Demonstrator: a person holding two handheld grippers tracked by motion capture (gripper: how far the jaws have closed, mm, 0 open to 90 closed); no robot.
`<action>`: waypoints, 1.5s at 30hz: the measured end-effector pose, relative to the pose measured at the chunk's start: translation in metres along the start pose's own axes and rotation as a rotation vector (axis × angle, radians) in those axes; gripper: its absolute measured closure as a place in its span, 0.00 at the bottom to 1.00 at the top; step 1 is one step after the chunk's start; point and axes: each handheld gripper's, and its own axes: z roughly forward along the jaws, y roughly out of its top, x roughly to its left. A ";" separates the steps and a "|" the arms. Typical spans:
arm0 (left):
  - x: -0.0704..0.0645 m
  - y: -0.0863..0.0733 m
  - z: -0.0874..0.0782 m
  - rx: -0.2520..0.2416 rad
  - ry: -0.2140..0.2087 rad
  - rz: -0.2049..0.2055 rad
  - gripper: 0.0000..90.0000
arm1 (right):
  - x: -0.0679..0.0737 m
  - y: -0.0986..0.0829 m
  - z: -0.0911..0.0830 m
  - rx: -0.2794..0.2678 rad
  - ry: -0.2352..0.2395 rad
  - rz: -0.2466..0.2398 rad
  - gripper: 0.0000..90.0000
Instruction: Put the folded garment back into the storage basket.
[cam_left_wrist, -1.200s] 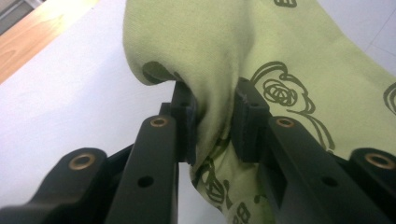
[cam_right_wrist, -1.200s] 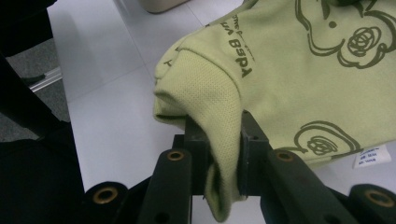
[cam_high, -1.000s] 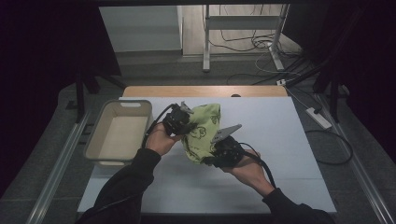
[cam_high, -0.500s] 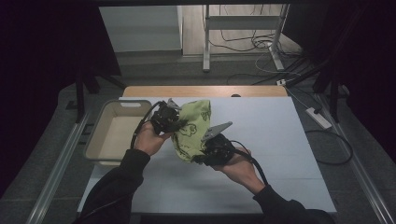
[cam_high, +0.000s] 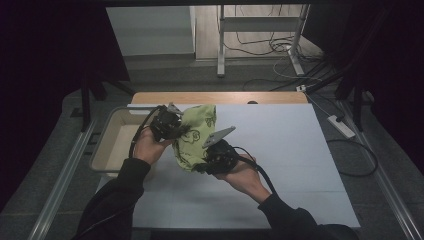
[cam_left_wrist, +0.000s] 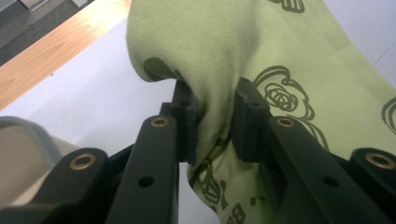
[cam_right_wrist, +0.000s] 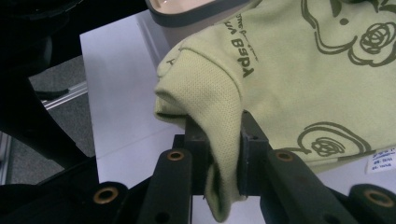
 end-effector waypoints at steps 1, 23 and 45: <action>0.002 -0.001 -0.001 0.001 0.002 -0.003 0.81 | 0.000 0.002 0.001 0.000 0.001 -0.001 0.86; 0.042 -0.021 -0.025 -0.004 0.023 -0.075 0.81 | 0.006 0.040 0.032 -0.017 0.051 0.008 0.86; 0.070 -0.039 -0.048 -0.004 0.073 -0.116 0.81 | 0.017 0.072 0.064 -0.031 0.079 -0.001 0.86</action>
